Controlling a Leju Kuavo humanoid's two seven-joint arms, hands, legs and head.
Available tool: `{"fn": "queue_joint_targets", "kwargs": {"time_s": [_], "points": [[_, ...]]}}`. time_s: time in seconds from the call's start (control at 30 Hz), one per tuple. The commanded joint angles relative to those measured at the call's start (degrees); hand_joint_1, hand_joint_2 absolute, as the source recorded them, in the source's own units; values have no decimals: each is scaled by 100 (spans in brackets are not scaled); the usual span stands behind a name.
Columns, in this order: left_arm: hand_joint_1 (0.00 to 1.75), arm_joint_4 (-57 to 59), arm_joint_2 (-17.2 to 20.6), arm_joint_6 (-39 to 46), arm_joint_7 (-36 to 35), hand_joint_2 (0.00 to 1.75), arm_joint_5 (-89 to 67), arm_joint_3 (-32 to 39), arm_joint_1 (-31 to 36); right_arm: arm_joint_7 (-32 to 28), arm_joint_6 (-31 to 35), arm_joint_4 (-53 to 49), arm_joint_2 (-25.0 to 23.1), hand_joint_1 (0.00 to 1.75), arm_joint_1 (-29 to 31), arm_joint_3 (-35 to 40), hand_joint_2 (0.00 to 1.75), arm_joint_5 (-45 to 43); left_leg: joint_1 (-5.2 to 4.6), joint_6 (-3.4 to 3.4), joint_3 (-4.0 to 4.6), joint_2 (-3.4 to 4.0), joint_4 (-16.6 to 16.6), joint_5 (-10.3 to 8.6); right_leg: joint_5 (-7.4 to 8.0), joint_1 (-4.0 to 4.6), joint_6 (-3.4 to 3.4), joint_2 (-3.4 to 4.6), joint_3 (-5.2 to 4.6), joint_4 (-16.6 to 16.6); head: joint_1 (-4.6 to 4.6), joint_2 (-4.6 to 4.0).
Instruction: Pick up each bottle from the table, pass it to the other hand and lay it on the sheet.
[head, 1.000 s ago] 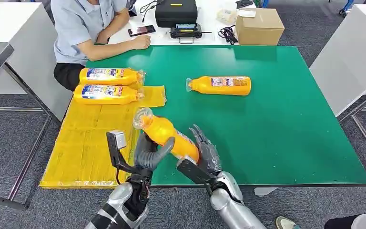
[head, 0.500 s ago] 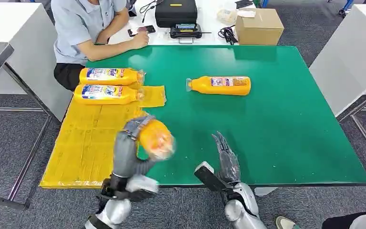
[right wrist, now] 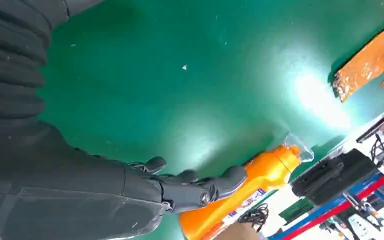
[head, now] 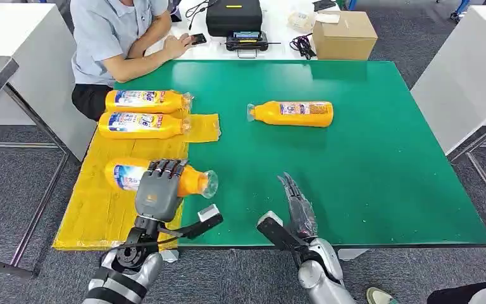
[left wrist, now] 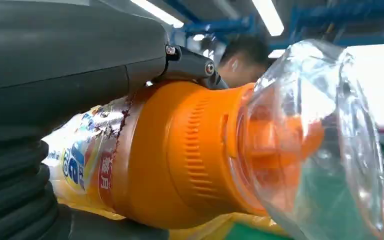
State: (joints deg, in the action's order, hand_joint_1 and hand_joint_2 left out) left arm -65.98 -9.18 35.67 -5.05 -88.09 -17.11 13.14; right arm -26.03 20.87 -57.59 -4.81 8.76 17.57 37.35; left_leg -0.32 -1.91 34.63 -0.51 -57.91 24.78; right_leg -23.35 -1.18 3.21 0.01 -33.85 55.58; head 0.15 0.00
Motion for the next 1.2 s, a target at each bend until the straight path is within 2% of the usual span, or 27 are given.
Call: {"fn": "queue_joint_targets", "kwargs": {"time_s": [0.03, 0.13, 0.57, 0.6, 0.63, 0.67, 0.7, 0.73, 1.2], "points": [[173, 1362, 482, -581, -615, 175, -191, -469, 847, -44, -174, 184, -94, 0, 180, -265, 175, -43, 11, 16, -34, 2, -2, 14, -14, 12, -20, -3, 36, -1, 0, 0], [171, 1737, 456, -675, -657, 175, -106, -493, 1093, -80, -215, 236, -127, 0, 229, -289, 175, -69, 4, 11, -11, -1, 2, 2, -3, 5, -13, -4, 15, -3, 0, 0], [171, 1740, 444, -665, -659, 175, -109, -500, 1083, -84, -213, 235, -125, 0, 224, -292, 175, -70, 9, 13, -23, 7, -4, 12, -9, 11, -16, 3, 26, -1, 0, 0], [166, 1818, 428, -723, -661, 175, -104, -498, 1117, -91, -215, 233, -128, 0, 226, -290, 175, -70, 11, 16, -32, 10, -4, 16, -12, 13, -20, 5, 33, 0, 0, 0], [152, 1888, 416, -755, -660, 175, -103, -502, 1154, -92, -224, 238, -132, 0, 232, -292, 175, -83, 4, 9, -12, 4, 0, 5, -4, 5, -11, 1, 14, -1, 0, 0], [115, 1997, 389, -830, -664, 175, -89, -498, 1207, -98, -246, 247, -135, 0, 248, -290, 175, -100, 6, 12, -19, 5, -2, 8, -7, 8, -15, 1, 21, 0, 0, 0], [26, 2033, 383, -846, -663, 175, -89, -503, 1223, -97, -251, 250, -138, 0, 255, -290, 175, -101, 8, 14, -22, 4, -2, 9, -8, 10, -17, -1, 24, 1, 0, 0], [3, 2308, 324, -1066, -662, 175, -63, -512, 1353, -110, -274, 255, -143, 0, 270, -297, 175, -108, 4, 9, -10, 2, 0, 3, -3, 5, -12, 0, 13, -1, 0, 0], [0, 3599, 162, -2024, -616, 175, 517, -378, 1843, -199, -495, 335, -192, 0, 372, -424, 175, -225, 6, 14, -33, 8, 1, 4, -1, 8, -17, 4, 35, -3, 0, 0]]}}
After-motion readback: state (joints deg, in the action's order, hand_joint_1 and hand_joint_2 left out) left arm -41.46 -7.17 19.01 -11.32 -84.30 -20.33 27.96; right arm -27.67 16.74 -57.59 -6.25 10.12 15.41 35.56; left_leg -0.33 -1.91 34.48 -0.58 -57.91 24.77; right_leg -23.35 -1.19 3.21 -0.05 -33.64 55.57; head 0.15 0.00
